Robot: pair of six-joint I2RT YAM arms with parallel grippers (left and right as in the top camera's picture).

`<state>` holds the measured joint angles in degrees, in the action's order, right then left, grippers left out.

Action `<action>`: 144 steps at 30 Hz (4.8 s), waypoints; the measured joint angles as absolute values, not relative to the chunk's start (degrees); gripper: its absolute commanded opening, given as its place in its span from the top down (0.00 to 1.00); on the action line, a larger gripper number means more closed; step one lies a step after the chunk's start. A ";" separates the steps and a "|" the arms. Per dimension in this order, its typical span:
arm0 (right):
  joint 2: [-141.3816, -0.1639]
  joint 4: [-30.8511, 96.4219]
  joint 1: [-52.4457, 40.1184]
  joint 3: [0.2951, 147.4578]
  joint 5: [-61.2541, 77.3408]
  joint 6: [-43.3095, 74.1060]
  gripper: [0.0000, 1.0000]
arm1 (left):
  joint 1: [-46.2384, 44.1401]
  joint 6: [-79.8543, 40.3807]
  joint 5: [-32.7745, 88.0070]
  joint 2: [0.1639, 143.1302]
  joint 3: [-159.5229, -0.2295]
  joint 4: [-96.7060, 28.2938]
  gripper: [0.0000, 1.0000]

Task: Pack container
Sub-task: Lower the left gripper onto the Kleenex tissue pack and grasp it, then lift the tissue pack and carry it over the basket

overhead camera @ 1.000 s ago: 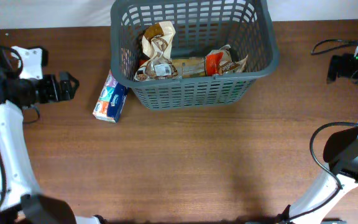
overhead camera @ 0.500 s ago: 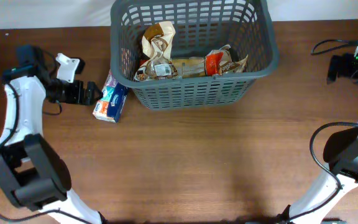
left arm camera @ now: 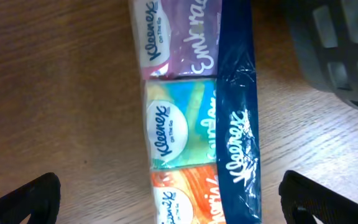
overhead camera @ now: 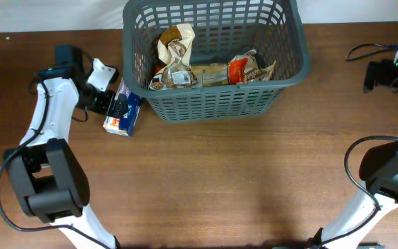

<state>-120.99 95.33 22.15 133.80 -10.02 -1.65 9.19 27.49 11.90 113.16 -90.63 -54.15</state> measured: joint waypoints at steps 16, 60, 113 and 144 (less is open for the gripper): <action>-120.99 95.33 22.15 133.80 -10.02 -1.67 0.01 | 5.93 27.49 9.54 114.45 -90.63 -51.79 0.01; -120.99 95.33 22.15 133.80 -10.02 -1.69 0.01 | 4.36 25.12 8.25 122.26 -91.09 -50.52 0.98; -120.99 95.33 22.15 133.80 -10.02 -1.69 0.01 | -13.58 48.51 21.02 129.62 -152.46 -71.40 0.98; -120.99 95.33 22.15 133.80 -10.02 -1.69 0.01 | -12.58 62.35 12.16 131.70 -152.42 -86.00 0.88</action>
<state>-120.99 95.33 22.15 133.80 -10.02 -1.69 -12.58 62.35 12.16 131.70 -152.42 -86.00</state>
